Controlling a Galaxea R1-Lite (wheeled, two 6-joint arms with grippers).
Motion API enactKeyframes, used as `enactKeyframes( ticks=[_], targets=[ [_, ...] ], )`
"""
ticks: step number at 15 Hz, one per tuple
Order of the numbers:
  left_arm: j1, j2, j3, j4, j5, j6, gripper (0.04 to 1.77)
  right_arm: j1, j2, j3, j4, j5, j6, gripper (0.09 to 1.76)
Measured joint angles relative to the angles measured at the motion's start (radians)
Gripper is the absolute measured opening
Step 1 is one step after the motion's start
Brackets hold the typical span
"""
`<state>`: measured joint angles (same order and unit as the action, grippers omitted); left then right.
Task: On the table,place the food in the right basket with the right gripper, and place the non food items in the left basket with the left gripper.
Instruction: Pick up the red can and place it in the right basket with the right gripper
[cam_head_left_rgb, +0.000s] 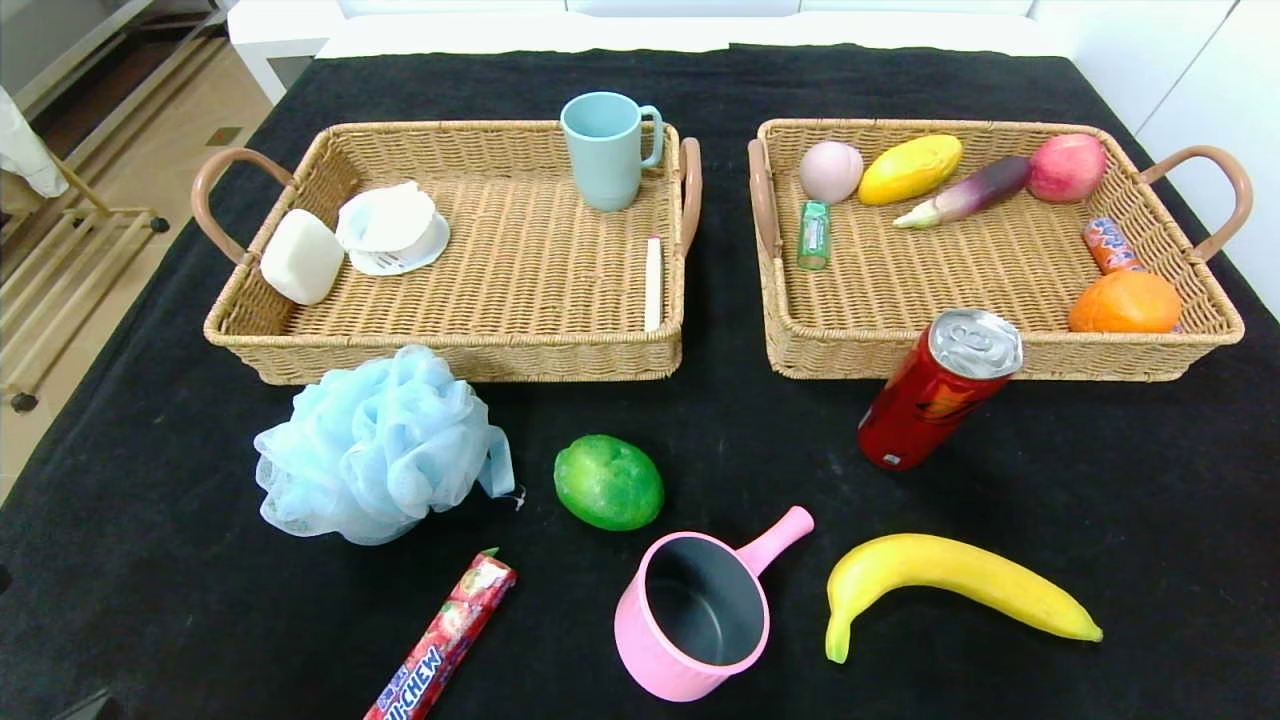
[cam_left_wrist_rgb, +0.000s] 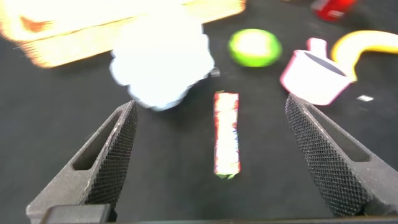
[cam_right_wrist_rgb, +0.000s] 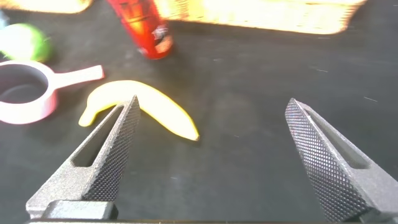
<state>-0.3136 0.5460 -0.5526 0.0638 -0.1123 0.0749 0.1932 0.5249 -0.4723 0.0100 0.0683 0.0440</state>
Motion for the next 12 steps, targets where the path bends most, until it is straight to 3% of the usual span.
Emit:
enactKeyframes(
  ticks=[3, 7, 9, 12],
  targets=[
    [-0.094, 0.111, -0.063, -0.028, 0.0, 0.001, 1.72, 0.088, 0.106, -0.053, -0.01, 0.0, -0.002, 1.71],
    [-0.123, 0.263, -0.125, -0.126, -0.001, 0.013, 1.72, 0.172, 0.247, -0.099, -0.093, -0.019, -0.009, 1.71],
    [-0.126, 0.327, -0.136, -0.156, -0.012, 0.045, 1.72, 0.263, 0.331, -0.105, -0.17, -0.098, -0.01, 1.71],
    [-0.127, 0.369, -0.134, -0.159, -0.095, 0.049, 1.72, 0.389, 0.43, -0.103, -0.234, -0.222, -0.01, 1.71]
  ],
)
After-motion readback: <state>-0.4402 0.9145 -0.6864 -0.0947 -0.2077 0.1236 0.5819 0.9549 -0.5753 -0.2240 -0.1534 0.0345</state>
